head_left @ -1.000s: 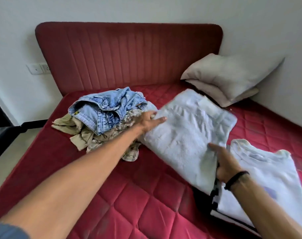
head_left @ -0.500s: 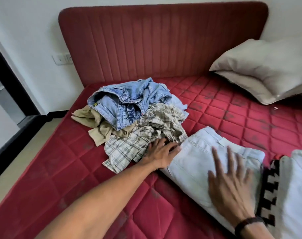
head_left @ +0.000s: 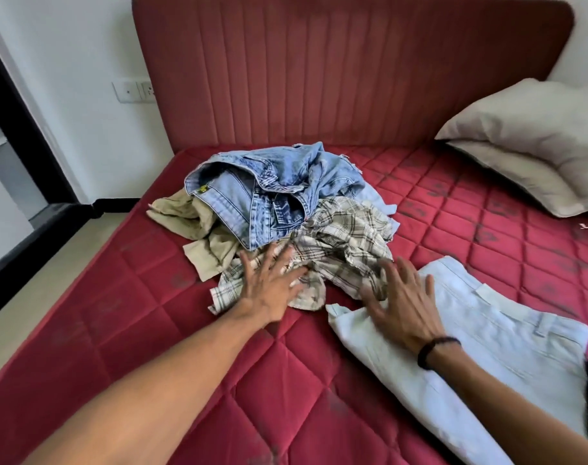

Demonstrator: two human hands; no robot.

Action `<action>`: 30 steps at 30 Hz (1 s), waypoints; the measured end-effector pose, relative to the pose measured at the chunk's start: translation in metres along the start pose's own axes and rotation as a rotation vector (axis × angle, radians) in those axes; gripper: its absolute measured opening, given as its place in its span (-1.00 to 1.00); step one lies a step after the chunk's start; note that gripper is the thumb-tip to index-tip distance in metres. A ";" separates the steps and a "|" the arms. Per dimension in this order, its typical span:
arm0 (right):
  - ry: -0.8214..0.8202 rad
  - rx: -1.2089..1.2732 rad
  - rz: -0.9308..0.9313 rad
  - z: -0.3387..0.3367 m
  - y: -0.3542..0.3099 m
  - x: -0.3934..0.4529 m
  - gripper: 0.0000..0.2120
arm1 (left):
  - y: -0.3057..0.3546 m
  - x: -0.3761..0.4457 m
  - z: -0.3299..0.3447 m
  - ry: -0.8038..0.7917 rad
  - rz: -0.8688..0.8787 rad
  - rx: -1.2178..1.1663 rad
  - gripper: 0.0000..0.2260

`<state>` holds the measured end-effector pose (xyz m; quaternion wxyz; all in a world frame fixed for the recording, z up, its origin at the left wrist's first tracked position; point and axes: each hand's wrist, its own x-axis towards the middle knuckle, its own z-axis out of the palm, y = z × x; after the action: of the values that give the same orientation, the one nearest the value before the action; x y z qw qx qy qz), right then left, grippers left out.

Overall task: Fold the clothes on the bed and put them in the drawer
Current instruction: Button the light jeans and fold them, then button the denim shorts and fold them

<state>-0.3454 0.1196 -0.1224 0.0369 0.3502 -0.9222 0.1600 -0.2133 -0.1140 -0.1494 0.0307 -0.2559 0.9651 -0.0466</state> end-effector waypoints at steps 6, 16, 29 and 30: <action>-0.500 0.429 -0.115 -0.011 -0.069 0.084 -0.55 | -0.069 0.022 -0.007 0.061 -0.042 0.242 -0.34; 0.172 0.430 0.227 0.005 -0.080 0.155 -0.58 | -0.231 -0.021 0.038 0.084 -0.359 -0.125 -0.47; -0.293 0.132 -0.022 0.058 -0.159 0.073 -0.59 | -0.158 -0.077 0.028 0.391 -0.018 -0.341 -0.13; -0.345 0.078 -0.042 0.051 -0.161 0.073 -0.59 | -0.153 -0.079 0.029 0.367 -0.060 -0.350 -0.09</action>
<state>-0.2925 -0.0563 -0.1145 -0.1321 0.3929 -0.9003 0.1325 -0.0674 -0.2092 -0.1589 -0.1910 -0.2731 0.9399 0.0749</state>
